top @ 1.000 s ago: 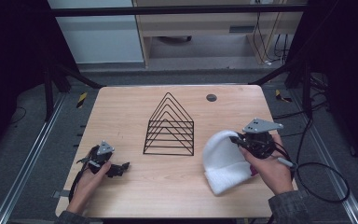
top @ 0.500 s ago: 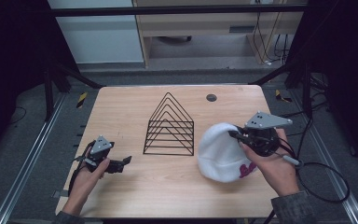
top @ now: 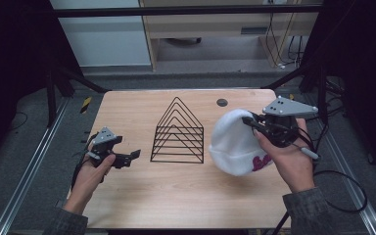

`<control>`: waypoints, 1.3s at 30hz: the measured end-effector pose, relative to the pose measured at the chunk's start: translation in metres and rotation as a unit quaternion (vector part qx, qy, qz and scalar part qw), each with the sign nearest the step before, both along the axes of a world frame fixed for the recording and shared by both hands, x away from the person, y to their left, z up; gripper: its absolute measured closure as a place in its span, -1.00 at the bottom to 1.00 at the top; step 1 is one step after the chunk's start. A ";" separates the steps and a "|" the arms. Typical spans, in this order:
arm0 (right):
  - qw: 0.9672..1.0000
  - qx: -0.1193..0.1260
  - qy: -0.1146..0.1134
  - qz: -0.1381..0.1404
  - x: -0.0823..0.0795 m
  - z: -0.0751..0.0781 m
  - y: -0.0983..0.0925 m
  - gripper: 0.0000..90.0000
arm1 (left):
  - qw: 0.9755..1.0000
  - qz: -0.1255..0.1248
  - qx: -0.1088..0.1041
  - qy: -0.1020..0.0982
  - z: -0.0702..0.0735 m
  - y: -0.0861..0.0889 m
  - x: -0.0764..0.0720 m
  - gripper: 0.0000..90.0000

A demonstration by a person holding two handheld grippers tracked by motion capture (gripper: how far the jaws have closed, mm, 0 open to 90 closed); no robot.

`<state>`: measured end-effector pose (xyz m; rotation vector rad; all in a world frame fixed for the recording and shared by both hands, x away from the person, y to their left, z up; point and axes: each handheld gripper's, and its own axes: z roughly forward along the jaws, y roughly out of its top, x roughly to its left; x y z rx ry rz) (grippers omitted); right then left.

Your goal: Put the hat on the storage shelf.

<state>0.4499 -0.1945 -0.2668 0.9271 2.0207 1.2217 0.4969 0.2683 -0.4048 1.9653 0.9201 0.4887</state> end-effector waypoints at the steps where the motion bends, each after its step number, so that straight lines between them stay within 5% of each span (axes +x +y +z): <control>1: 1.000 0.001 -0.004 -0.001 0.001 0.002 0.000 0.84 | 1.000 -0.003 0.001 -0.006 0.005 -0.001 0.000 -0.87; 6: 1.000 0.014 -0.018 -0.010 0.005 0.014 0.003 0.84 | 0.999 -0.013 0.006 -0.039 0.027 -0.008 -0.003 -0.88; 17: 0.999 0.021 -0.038 -0.013 0.015 0.041 0.014 0.84 | 0.995 -0.058 0.021 -0.073 0.061 -0.033 -0.004 -0.86; 26: 0.998 0.025 -0.052 -0.011 0.023 0.056 0.026 0.84 | 0.993 -0.087 -0.009 -0.078 0.087 -0.050 0.005 -0.86; 39: 0.997 0.032 -0.070 -0.015 0.034 0.078 0.040 0.84 | 0.990 -0.113 -0.005 -0.081 0.107 -0.072 0.013 -0.77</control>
